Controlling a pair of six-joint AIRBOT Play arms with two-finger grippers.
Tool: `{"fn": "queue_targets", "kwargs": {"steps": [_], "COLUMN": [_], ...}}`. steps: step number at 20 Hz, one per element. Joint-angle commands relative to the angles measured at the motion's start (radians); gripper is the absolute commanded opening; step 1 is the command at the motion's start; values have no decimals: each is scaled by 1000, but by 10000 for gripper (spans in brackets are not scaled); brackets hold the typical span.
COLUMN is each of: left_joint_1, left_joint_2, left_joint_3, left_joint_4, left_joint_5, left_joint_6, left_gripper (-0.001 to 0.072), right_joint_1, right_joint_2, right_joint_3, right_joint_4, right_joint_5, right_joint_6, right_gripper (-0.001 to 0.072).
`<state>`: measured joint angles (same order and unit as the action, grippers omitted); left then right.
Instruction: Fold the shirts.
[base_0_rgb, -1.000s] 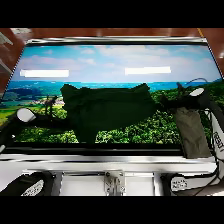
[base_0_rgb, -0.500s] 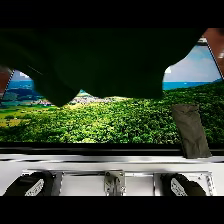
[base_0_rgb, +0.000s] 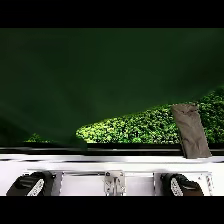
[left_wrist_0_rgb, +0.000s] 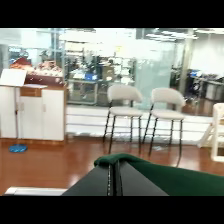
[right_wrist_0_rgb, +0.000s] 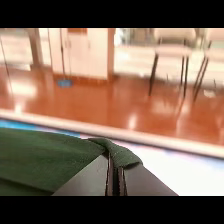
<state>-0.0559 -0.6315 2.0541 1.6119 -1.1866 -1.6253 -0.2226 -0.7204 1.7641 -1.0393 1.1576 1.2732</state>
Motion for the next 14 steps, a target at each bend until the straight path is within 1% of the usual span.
{"fn": "queue_targets", "kwargs": {"steps": [1,2,4,5,8,10,12,14], "left_joint_1": [1,1,1,1,1,2,1,1], "left_joint_2": [20,11,-14,-34,-111,-185,-283,-401], "left_joint_3": [-94,-126,-211,-262,-427,-545,-630,-648], "left_joint_4": [72,72,72,73,72,72,71,71], "left_joint_5": [-8,-8,-8,-8,-8,-1,50,95], "left_joint_6": [41,65,72,72,68,68,67,12], "left_gripper": [41,40,40,40,40,40,40,40], "right_joint_1": [-1,-1,1,4,4,4,4,4], "right_joint_2": [-31,-60,-139,-187,-320,-421,-549,-661], "right_joint_3": [4,4,4,-2,-109,-224,-288,-288], "right_joint_4": [-140,-154,-155,-159,-222,-246,-253,-213], "right_joint_5": [262,311,408,443,427,346,131,-43], "right_joint_6": [49,77,161,172,173,171,171,212], "right_gripper": [64,64,64,64,64,64,64,64]}}
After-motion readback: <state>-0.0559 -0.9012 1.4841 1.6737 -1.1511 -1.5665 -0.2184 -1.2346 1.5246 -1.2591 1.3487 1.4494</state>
